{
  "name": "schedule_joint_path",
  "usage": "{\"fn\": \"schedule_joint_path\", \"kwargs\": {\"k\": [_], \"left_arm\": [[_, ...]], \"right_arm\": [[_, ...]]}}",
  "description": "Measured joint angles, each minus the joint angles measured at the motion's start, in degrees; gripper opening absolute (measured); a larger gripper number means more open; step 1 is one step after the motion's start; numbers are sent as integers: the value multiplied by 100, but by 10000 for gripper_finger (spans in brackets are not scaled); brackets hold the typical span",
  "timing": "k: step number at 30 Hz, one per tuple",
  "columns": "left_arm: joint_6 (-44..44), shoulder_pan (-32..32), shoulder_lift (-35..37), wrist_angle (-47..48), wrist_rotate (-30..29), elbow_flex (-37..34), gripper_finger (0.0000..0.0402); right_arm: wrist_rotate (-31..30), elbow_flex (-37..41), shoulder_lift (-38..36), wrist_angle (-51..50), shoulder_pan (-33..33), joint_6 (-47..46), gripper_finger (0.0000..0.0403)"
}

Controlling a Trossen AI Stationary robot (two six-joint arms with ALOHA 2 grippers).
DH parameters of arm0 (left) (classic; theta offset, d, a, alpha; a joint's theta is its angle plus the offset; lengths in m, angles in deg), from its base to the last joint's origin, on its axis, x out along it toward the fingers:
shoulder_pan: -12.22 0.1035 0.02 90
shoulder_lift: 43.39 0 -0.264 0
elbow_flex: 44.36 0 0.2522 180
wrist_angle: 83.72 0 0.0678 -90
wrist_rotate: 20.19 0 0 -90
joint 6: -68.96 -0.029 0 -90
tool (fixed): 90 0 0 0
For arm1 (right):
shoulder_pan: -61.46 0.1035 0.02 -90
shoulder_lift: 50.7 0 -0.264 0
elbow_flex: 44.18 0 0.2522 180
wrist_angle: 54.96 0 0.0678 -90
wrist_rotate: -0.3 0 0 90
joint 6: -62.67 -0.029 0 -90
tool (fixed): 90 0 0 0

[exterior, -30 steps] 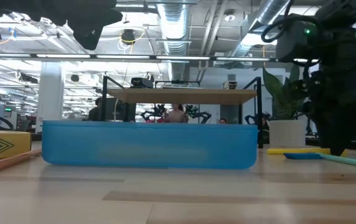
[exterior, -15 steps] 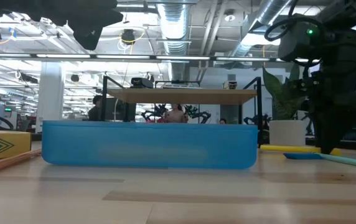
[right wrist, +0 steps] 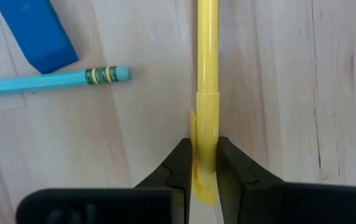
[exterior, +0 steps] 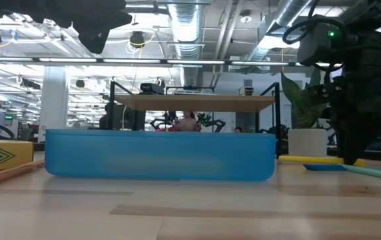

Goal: Pack school essentials
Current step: Put the yellow pen into the supply box

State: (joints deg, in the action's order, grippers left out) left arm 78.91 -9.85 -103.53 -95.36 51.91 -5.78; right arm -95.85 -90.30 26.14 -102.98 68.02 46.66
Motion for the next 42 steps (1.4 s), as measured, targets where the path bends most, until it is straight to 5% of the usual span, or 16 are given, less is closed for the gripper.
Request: {"fn": "schedule_joint_path", "kwargs": {"k": [12, 25, 34, 42], "left_arm": [[-4, 2, 0, 1, -45, 0, 102], [-6, 2, 0, 4, -51, 0, 102], [-25, 0, 0, 4, -52, 0, 102], [-30, 0, 2, 23, -54, 2, 102]], "right_arm": [[19, -58, -4, -41, 2, -2, 61], [22, -957, -7, -175, 16, 105, 61], [209, -1664, 74, 957, 290, 275, 61], [342, -2484, 894, 1421, 720, 469, 61]]}}
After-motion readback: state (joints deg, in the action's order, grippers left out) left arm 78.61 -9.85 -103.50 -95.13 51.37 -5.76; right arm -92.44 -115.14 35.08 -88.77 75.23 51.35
